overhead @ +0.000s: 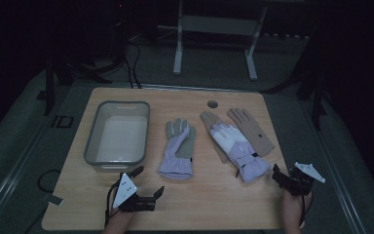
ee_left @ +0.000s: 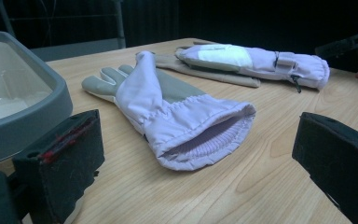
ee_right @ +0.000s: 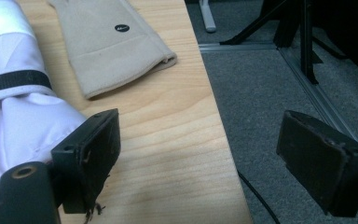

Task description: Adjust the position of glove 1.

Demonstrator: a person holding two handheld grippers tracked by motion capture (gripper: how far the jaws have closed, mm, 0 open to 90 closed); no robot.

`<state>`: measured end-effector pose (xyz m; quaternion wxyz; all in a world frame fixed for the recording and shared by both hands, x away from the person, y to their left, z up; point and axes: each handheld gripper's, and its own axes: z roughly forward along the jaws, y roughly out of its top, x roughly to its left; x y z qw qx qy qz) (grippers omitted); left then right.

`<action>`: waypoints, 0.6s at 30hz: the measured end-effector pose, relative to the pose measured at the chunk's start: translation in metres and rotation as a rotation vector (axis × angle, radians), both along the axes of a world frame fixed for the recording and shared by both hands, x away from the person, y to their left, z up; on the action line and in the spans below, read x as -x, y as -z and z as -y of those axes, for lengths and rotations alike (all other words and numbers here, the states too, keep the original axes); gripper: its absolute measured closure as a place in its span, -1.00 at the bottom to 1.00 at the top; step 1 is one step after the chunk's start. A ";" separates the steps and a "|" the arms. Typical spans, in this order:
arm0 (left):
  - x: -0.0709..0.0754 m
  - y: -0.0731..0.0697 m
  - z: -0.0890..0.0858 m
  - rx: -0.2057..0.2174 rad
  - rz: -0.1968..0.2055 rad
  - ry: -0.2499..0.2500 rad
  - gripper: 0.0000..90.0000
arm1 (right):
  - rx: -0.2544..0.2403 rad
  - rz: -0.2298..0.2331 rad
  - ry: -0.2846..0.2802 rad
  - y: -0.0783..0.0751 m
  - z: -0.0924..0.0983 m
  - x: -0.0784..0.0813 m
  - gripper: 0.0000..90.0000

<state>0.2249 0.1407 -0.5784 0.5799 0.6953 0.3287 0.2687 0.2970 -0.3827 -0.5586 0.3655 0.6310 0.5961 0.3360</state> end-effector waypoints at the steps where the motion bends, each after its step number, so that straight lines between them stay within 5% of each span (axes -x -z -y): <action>1: 0.000 0.000 0.000 0.000 0.002 -0.003 -0.95 | 0.001 -0.002 -0.004 0.000 0.000 0.000 -0.71; 8: 0.001 0.000 -0.001 0.013 0.004 -0.009 -0.95 | 0.006 -0.036 -0.030 -0.007 0.005 -0.007 -0.72; 18: 0.001 0.000 -0.001 0.016 0.004 -0.009 -0.95 | -0.004 -0.036 -0.085 -0.044 0.004 -0.018 -0.73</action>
